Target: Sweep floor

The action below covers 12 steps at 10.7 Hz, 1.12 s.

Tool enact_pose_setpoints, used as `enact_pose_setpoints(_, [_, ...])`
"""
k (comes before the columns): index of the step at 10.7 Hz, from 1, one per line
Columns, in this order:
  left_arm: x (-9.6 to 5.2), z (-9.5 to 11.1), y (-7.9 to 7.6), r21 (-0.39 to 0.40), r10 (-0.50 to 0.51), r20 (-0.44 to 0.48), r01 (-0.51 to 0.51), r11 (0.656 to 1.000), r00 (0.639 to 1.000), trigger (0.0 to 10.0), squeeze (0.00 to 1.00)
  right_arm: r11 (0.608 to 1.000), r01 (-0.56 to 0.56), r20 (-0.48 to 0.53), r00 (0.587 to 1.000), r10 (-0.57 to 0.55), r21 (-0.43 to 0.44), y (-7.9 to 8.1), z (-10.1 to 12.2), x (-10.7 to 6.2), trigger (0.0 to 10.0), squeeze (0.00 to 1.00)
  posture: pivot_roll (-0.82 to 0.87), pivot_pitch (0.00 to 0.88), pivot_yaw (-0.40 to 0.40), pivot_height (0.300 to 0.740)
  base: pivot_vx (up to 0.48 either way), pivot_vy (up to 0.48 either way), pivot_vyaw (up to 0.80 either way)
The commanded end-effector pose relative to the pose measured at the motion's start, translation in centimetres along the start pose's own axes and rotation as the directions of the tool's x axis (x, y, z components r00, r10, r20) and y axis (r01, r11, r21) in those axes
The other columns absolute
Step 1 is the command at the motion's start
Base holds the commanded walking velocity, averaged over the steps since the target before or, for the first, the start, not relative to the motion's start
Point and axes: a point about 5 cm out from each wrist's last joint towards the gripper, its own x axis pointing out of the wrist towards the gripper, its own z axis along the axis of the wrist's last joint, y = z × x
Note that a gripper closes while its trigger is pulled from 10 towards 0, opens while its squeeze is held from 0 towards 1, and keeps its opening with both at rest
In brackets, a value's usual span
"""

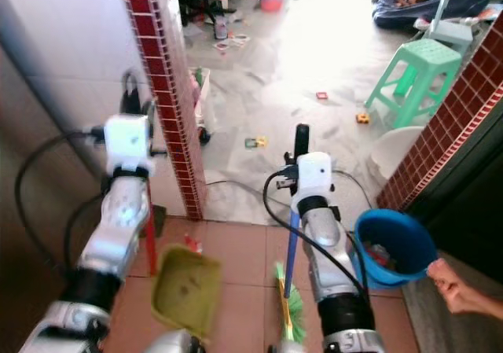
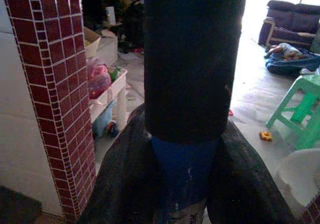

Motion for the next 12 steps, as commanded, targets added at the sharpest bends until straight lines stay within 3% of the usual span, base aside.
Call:
enact_pose_setpoints(1, [0.42,1.3,0.03,0.015,-0.016,0.053,0.015,1.0,0.998,10.0,0.0,1.0,0.011,0.024,1.0,-0.011,0.001,-0.38,0.48,0.24,10.0,0.0,-0.02,0.0,0.03,0.74,0.0,0.0,0.0])
enact_pose_setpoints(12, [-0.16,1.09,-0.94,0.011,-0.049,0.034,0.049,0.999,0.998,10.0,0.0,1.0,0.002,0.035,0.999,-0.002,-0.005,-0.32,0.74,0.64,10.0,0.0,-0.03,0.0,0.03,0.74,0.0,0.0,0.0])
